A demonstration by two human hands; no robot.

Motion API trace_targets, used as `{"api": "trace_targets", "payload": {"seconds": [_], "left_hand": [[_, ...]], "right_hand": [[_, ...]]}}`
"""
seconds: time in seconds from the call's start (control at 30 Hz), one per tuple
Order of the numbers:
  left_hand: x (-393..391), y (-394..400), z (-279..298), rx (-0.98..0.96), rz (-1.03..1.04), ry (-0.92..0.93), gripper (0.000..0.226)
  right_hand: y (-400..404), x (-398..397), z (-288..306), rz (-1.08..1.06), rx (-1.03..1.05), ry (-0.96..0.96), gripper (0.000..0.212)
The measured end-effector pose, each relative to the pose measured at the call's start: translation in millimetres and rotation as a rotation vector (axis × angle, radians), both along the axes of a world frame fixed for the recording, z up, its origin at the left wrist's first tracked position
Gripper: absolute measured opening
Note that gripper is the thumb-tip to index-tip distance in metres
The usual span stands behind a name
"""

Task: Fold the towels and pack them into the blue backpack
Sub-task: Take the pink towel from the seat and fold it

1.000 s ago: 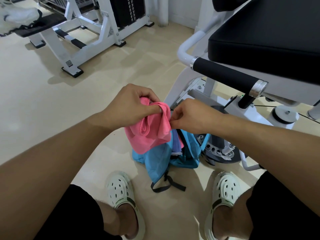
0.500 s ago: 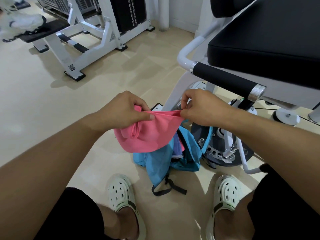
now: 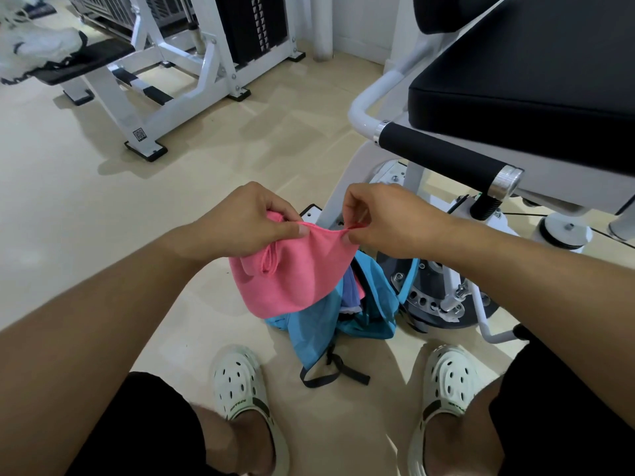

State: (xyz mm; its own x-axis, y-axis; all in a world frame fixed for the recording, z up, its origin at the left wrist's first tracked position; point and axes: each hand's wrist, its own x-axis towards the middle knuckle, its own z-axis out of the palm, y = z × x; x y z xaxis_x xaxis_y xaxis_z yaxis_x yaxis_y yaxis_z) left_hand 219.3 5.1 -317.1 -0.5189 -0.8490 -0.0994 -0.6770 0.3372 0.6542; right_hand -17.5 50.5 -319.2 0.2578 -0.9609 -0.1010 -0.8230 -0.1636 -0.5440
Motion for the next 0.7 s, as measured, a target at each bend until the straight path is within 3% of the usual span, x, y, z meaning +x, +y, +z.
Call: {"api": "trace_targets", "payload": {"seconds": [0.13,0.53,0.7], "left_hand": [[0.8,1.0,1.4,-0.003,0.003,0.007,0.004],[2.1,2.8,5.4,0.005,0.062,-0.033,0.006],[8.4,-10.8,4.9,-0.137,0.340,-0.123,0.049]], "right_hand": [[-2.8,-1.0,-2.0,0.008,0.062,0.041,0.024],[-7.5,-5.7,-0.3,-0.013,0.055,0.022,0.011],[-10.5,-11.3,1.8,-0.067,0.028,-0.005,0.009]]}}
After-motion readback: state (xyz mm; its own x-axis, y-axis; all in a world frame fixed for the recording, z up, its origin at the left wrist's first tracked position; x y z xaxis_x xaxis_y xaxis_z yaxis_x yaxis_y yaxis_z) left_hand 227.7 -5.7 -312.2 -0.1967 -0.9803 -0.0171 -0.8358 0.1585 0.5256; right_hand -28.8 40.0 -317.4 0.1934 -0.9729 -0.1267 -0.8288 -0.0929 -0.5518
